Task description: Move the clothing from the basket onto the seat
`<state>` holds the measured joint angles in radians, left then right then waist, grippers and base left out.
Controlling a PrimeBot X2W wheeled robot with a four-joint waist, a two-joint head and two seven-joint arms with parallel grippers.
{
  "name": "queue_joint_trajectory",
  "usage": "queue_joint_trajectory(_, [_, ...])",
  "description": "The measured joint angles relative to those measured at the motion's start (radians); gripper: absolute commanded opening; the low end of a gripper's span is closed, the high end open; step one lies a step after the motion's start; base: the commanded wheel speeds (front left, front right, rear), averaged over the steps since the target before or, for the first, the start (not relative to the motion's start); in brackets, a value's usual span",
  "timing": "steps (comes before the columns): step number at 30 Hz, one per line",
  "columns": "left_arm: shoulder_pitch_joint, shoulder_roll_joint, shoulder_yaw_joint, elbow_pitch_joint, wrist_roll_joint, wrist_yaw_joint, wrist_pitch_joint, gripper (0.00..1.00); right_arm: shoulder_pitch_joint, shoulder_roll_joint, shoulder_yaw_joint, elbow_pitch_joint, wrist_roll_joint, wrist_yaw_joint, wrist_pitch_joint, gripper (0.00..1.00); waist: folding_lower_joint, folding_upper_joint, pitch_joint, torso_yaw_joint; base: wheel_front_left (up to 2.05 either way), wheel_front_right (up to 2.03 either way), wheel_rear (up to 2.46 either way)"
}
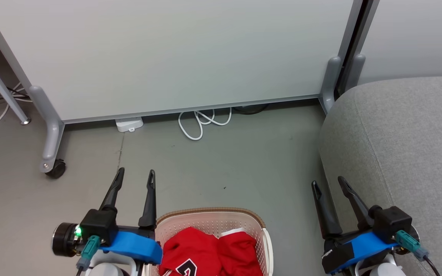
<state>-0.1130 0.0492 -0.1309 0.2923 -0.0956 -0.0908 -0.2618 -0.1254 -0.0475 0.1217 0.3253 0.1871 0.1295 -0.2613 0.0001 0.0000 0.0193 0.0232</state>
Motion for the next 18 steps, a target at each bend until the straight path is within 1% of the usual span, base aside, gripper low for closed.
queue_joint_trajectory(10, [-0.092,0.005,-0.061,0.076,0.022,-0.028,0.000,1.00,-0.038,0.000,-0.017,-0.018,-0.016,0.000,0.000,1.00,0.0000,0.0000,0.054,-0.025,0.00,0.00,0.00])
queue_joint_trajectory(18, [-0.194,0.043,-0.138,0.171,0.028,-0.037,-0.001,1.00,-0.104,-0.001,-0.018,-0.042,-0.020,0.000,-0.001,1.00,0.0000,0.0000,0.152,-0.066,0.00,0.00,0.00])
